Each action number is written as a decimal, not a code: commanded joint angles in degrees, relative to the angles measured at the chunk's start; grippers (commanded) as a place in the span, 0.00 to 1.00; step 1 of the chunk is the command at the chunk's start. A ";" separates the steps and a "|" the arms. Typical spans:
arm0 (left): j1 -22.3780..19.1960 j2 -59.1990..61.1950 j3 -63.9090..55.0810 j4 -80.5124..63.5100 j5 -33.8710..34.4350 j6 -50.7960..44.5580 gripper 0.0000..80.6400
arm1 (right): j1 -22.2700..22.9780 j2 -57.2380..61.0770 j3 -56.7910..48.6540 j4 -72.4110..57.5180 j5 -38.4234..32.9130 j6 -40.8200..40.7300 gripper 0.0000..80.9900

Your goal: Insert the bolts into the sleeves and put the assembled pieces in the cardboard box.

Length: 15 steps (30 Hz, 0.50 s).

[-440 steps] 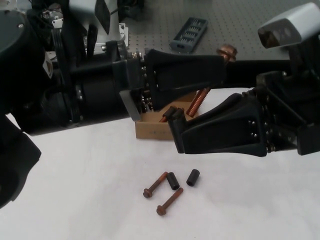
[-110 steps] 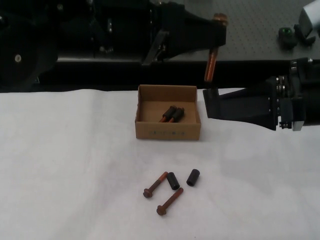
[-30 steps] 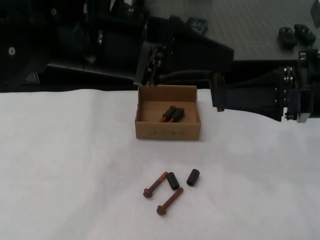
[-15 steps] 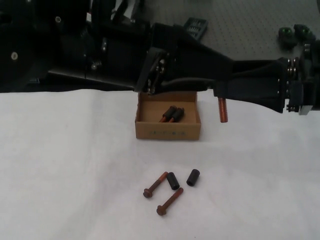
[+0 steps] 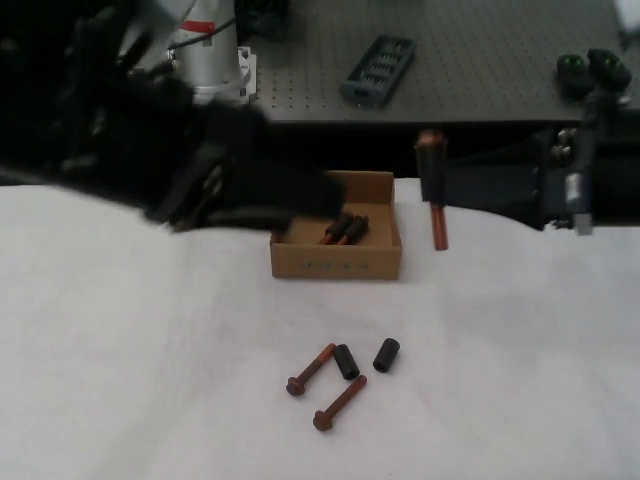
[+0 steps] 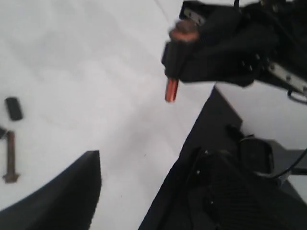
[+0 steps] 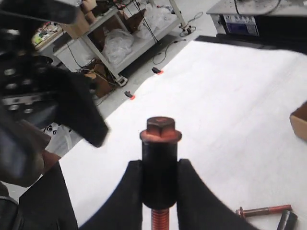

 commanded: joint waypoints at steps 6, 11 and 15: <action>0.09 -7.86 -0.25 11.50 -13.39 6.33 0.60 | -0.35 13.82 -9.95 -0.94 4.21 -0.31 0.03; 0.09 -14.48 -0.25 13.12 -21.71 6.33 0.60 | -0.35 28.41 -23.02 0.37 7.35 1.38 0.03; 0.09 -17.80 -0.25 14.55 -29.27 6.33 0.60 | -0.42 39.25 -34.48 3.91 10.65 4.19 0.03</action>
